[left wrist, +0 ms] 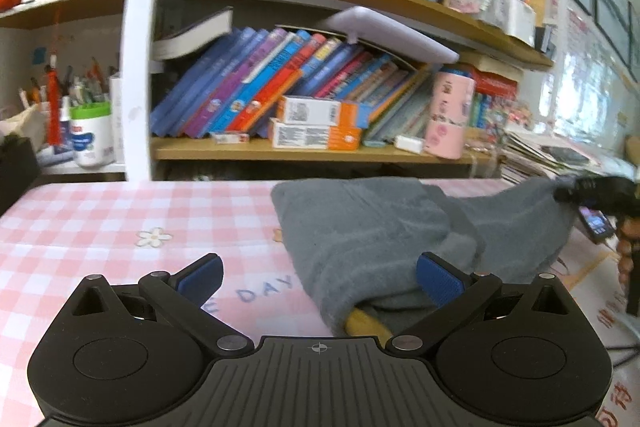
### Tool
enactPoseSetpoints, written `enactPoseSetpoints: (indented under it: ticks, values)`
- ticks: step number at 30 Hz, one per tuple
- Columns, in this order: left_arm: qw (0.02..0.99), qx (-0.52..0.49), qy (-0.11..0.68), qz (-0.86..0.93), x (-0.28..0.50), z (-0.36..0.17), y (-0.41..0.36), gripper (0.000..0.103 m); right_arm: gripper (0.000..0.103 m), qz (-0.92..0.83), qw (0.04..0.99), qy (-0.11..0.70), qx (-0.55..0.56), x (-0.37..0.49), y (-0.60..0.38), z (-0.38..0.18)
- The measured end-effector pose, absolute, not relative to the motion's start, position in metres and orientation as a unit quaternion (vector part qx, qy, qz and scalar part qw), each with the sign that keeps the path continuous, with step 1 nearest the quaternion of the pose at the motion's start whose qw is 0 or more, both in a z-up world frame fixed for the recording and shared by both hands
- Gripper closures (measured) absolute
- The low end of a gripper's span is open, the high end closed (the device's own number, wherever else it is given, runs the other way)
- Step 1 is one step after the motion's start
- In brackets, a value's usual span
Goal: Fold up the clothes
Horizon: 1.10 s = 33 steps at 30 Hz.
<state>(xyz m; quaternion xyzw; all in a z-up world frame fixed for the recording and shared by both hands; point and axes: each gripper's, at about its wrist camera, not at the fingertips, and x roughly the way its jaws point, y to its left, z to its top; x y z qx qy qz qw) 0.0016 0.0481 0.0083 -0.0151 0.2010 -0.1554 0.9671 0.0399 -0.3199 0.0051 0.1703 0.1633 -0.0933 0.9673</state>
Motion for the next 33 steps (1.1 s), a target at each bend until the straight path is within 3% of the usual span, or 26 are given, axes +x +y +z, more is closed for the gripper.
enactPoseSetpoints:
  ticks: [10, 18, 25, 28, 30, 33]
  values:
    - [0.963, -0.033, 0.199, -0.18, -0.001, 0.011, 0.049, 0.0, 0.085, 0.005, 0.982, 0.122, 0.145, 0.027, -0.27, 0.058]
    - [0.957, -0.076, 0.198, -0.196, 0.0, 0.015, 0.059, 0.0, 0.085, 0.13, 0.987, 0.09, 0.009, 0.018, -0.174, 0.098]
    - [0.954, -0.071, 0.207, -0.206, 0.0, 0.013, 0.055, 0.0, 0.084, 0.263, 0.951, 0.142, -0.074, 0.025, -0.101, 0.087]
    - [0.952, -0.063, 0.212, -0.21, 0.0, 0.012, 0.052, 0.0, 0.074, 0.301, 0.934, 0.168, -0.09, 0.028, -0.082, 0.075]
    - [0.952, -0.058, 0.214, -0.212, -0.001, 0.011, 0.05, 0.0, 0.06, 0.332, 0.922, 0.182, -0.082, 0.028, -0.075, 0.071]
    - [0.951, -0.052, 0.216, -0.214, -0.001, 0.01, 0.048, 0.0, 0.055, 0.347, 0.919, 0.176, -0.053, 0.023, -0.081, 0.075]
